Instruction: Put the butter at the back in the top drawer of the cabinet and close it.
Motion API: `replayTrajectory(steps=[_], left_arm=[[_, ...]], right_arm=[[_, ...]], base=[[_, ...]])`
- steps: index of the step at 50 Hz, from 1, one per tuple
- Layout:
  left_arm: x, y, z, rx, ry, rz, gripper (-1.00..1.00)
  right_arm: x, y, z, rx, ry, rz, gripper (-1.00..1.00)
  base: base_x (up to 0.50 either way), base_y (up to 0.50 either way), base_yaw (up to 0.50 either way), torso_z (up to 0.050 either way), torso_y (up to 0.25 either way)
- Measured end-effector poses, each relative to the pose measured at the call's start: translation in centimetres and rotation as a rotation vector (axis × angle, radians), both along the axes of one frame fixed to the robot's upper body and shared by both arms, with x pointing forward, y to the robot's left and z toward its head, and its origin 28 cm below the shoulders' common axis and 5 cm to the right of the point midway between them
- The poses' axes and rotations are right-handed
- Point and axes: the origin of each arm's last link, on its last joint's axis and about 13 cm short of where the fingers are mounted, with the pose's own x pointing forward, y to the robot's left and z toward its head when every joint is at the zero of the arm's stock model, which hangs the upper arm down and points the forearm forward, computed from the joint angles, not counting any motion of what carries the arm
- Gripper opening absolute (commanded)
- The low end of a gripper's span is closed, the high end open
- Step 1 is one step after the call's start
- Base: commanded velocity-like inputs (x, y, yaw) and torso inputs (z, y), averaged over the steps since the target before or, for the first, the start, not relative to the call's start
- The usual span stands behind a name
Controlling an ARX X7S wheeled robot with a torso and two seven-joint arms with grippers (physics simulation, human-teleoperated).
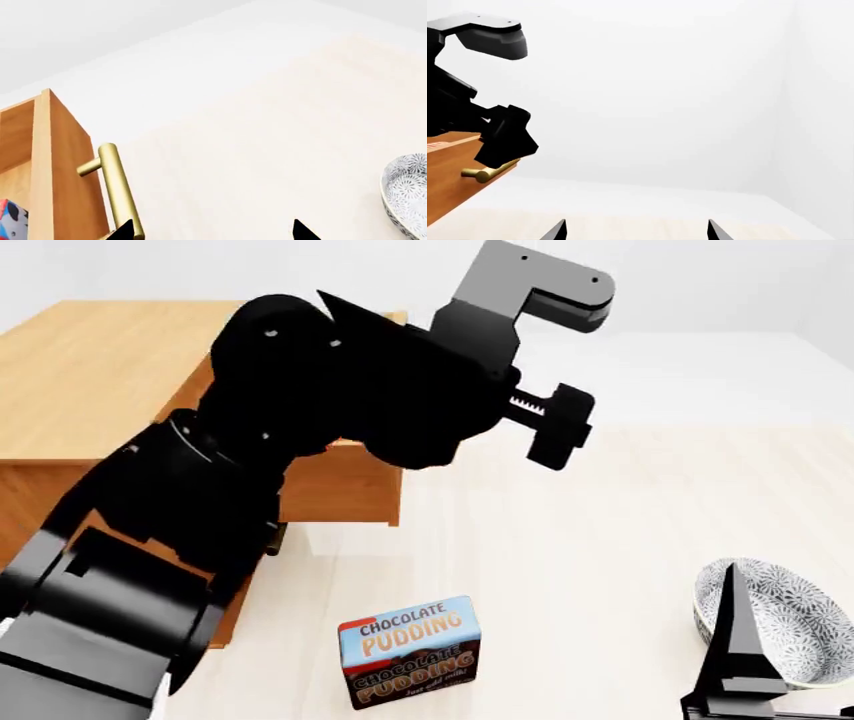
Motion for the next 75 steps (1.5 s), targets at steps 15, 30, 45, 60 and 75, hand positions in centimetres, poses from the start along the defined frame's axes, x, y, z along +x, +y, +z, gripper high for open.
replayTrajectory(steps=[15,30,45,60,75], left_arm=[[-0.8,-1.1,-2.8,0.091,0.028,0.077,1.00],[-0.2,-1.0,-4.1,0.208,0.034,0.176,1.00],[1.9,0.2,-5.3,0.337,0.030,0.321,1.00],[3.5,1.8,-6.9,0.479,0.027,0.436,1.00],[4.3,4.1,-8.4,0.555,0.022,0.530,1.00]], right_arm=[[0.0,-0.1,-0.2,0.003,0.002,-0.004,1.00],[0.1,-0.2,-0.3,0.006,0.004,-0.005,1.00],[0.1,-0.2,-0.3,0.007,0.003,-0.004,1.00],[0.1,-0.1,-0.1,0.006,-0.001,-0.003,1.00],[-0.1,0.2,0.2,0.002,-0.007,0.001,1.00]], base=[[0.00,0.00,0.00,0.000,0.000],[0.00,0.00,0.00,0.000,-0.001],[0.00,0.00,0.00,0.000,-0.007],[0.00,0.00,0.00,0.000,-0.007],[0.00,0.00,0.00,0.000,-0.007]])
